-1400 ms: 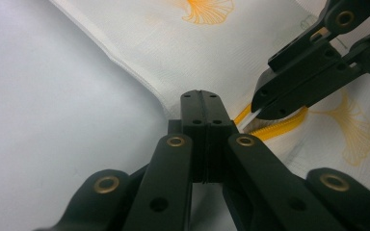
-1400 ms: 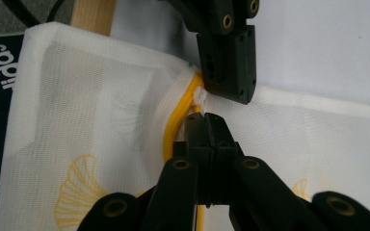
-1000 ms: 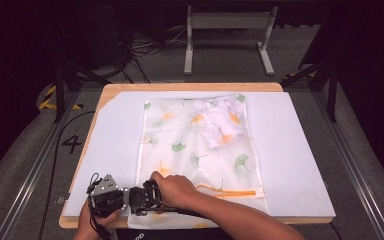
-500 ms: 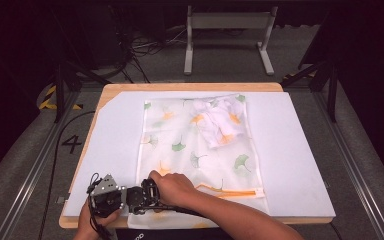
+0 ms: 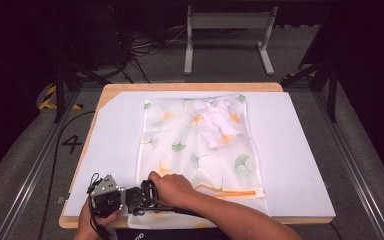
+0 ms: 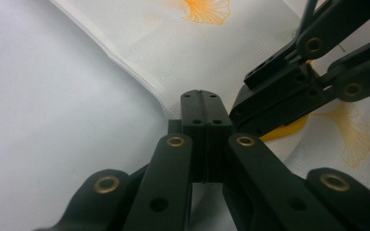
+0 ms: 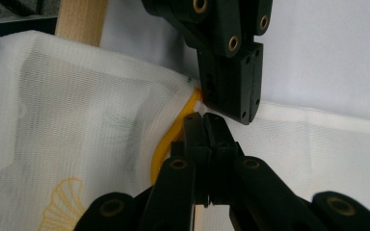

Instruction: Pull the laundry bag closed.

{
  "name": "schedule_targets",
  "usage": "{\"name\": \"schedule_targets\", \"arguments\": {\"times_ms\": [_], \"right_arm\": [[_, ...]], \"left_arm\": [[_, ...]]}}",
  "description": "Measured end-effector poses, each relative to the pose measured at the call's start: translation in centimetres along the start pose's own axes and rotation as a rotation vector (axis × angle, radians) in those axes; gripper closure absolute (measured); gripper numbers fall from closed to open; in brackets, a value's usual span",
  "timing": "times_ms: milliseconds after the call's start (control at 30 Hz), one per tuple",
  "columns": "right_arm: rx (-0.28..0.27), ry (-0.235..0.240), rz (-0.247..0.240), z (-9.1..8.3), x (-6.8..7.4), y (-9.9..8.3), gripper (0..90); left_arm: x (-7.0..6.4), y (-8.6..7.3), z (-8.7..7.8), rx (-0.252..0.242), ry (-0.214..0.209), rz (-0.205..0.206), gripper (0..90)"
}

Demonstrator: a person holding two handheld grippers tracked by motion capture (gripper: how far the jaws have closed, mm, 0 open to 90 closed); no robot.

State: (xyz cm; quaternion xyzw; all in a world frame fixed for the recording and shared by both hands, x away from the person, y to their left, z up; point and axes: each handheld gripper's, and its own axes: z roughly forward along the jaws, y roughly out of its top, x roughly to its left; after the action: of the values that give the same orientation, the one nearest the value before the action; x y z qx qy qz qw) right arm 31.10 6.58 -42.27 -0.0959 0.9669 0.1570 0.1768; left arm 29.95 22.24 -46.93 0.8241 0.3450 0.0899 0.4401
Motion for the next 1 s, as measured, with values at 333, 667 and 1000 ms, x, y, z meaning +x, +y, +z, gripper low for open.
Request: {"name": "schedule_targets", "arguments": {"times_ms": [333, 667, 1000], "right_arm": [[-0.033, -0.010, 0.005, -0.3, 0.3, -0.5, 89.6], [-0.043, -0.018, 0.008, -0.4, 0.4, -0.7, 89.6], [-0.067, -0.013, 0.024, -0.4, 0.2, -1.1, 89.4]], "left_arm": [[0.0, 0.0, 0.0, -0.001, 0.002, 0.002, 90.0], [-0.1, 0.1, 0.1, 0.005, 0.006, 0.008, 90.0], [0.4, -0.4, -0.5, -0.034, -0.025, -0.038, 90.0]]}}
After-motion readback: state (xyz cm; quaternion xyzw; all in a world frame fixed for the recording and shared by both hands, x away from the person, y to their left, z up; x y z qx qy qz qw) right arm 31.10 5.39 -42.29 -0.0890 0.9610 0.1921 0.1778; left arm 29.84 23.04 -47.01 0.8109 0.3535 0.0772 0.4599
